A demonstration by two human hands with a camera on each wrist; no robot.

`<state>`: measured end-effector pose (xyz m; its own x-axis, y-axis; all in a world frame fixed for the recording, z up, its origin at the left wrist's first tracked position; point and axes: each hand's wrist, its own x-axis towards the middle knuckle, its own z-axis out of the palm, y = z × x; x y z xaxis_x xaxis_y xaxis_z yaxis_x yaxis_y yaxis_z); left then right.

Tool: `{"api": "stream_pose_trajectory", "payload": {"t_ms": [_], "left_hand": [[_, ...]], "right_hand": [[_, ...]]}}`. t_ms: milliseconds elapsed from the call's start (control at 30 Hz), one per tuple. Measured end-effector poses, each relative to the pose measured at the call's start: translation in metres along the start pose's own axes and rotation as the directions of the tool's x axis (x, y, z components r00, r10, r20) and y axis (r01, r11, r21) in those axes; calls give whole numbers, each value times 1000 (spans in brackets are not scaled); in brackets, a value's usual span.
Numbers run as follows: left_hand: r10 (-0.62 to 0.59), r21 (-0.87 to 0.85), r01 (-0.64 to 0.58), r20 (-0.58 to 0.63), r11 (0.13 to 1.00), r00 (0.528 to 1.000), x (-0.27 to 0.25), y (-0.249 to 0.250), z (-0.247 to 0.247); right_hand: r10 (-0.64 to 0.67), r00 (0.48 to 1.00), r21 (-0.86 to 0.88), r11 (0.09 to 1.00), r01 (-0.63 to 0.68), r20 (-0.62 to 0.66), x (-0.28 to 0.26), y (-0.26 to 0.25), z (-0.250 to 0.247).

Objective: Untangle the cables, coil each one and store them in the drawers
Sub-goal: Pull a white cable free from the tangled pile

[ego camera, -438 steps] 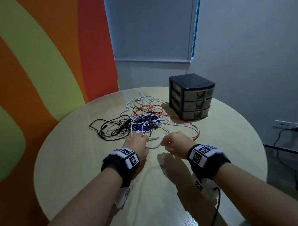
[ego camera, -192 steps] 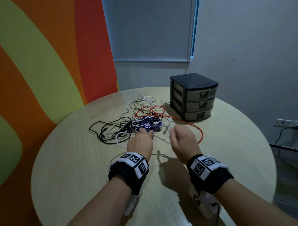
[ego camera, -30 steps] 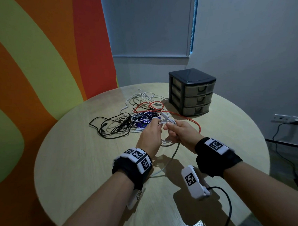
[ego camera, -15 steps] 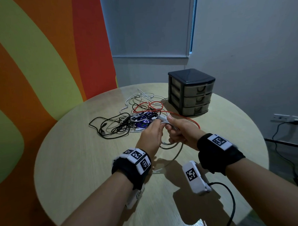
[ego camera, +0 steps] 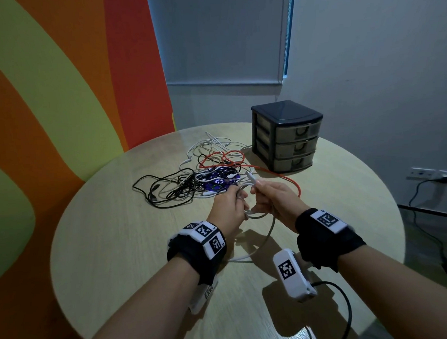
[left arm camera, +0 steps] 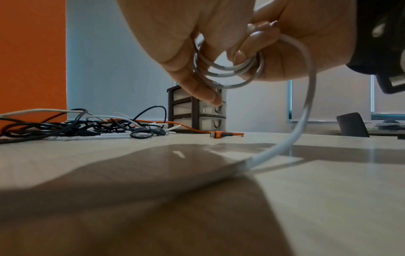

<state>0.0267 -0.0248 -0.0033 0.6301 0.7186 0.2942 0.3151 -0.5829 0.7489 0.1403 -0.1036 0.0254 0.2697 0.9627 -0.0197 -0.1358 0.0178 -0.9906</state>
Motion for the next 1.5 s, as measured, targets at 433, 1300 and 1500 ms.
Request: {"api": "stream_pose_trajectory", "payload": {"t_ms": [433,1300,1500], "left_hand": [[4,23,-3,-37,1000,999,-1,9,-6],[-258,265,155,414,952,873,-2,2,5],[-248,370,138,269,919,931,1,-6,3]], "right_hand": [[22,999,-52,998,-24,-30,6,-5,6],[-123,897,188,957,220,-425,18,-33,-36],[-96,976,-201,978,56,-195,8,-27,-39]]}}
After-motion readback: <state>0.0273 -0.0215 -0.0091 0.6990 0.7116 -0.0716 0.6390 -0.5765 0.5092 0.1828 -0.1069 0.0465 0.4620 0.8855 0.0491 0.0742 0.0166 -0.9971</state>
